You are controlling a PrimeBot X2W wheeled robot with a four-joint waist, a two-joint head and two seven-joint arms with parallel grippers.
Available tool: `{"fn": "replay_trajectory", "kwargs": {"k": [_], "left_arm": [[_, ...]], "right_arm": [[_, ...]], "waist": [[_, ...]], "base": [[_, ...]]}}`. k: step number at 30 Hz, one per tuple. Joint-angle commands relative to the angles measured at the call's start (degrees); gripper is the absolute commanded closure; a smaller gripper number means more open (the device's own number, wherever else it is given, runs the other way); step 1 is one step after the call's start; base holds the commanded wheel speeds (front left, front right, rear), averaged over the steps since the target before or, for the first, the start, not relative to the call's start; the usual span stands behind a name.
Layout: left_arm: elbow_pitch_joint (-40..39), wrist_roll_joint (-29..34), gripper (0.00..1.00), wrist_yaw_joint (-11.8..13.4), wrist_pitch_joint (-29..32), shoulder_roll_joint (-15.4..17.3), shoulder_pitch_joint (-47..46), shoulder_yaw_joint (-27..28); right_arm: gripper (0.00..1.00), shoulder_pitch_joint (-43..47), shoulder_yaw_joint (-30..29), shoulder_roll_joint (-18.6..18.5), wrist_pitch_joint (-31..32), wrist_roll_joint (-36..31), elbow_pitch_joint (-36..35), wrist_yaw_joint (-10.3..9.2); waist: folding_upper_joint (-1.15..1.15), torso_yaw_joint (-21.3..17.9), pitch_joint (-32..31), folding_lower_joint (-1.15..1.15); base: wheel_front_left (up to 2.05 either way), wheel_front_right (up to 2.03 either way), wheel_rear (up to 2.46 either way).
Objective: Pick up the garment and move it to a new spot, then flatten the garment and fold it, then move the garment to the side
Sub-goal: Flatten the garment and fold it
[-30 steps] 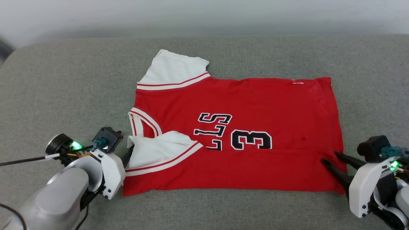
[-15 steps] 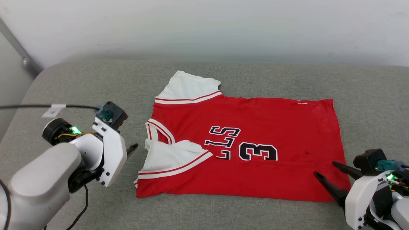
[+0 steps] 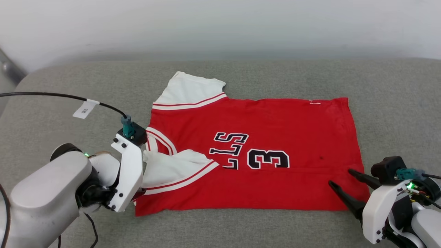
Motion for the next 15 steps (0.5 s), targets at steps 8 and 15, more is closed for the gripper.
{"fn": "replay_trajectory", "kwargs": {"k": [8, 15], "left_arm": [[2.69, -0.56, 0.0, 0.42, 1.29, -1.84, 2.87, -2.05], [5.59, 0.28, 1.0, -0.39, 0.87, -3.26, 4.11, -4.11]], "right_arm": [[0.0, -2.39, 0.94, 0.92, -0.19, -0.15, 1.08, -0.04], [0.0, -4.34, 2.3, -0.13, 0.31, -0.55, 0.77, -0.04]], "waist": [[0.0, -2.41, 2.41, 0.0], [0.0, -3.19, 3.14, 0.0]], "base": [[0.0, 0.0, 0.0], [0.0, 0.0, 0.0]]}}
